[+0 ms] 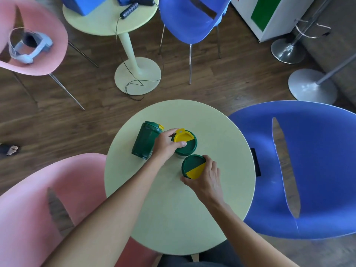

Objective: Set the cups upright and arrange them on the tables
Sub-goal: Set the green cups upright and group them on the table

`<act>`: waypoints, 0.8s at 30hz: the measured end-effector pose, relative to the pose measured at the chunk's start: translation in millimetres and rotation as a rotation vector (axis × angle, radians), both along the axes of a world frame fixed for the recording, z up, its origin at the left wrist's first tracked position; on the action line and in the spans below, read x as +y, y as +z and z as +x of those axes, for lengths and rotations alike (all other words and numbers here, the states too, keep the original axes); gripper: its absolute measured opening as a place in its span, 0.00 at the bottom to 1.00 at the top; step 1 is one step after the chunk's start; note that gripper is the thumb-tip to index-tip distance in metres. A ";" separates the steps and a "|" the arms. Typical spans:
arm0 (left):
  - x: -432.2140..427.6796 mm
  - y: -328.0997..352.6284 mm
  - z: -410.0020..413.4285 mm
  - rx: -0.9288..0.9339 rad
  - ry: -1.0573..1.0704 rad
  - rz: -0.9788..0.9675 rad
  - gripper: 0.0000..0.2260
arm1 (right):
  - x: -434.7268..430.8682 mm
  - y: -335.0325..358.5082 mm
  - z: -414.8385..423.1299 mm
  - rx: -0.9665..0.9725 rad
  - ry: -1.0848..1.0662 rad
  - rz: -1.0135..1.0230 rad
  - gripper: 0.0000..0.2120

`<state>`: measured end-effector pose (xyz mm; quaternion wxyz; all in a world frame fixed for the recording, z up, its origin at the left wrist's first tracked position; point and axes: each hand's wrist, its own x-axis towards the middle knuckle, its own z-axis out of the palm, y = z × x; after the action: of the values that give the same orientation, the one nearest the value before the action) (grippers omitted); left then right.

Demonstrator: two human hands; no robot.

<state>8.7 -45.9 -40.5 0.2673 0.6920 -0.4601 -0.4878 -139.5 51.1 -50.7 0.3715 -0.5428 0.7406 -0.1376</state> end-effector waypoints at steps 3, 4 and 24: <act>1.0 0.5 -0.3 0.010 0.003 0.002 0.25 | 1.0 -0.6 0.9 -0.008 -0.024 -0.013 0.46; 1.2 0.7 -0.3 0.016 0.004 0.003 0.25 | 0.5 -0.2 0.6 -0.008 -0.029 -0.016 0.46; 4.8 -8.3 0.3 0.008 -0.006 -0.007 0.26 | 14.3 -0.8 18.0 -0.029 -0.065 -0.012 0.47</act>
<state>9.0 -41.1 -48.8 0.2701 0.6878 -0.4626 -0.4898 -121.4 65.4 -51.5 0.3742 -0.5188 0.7514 -0.1619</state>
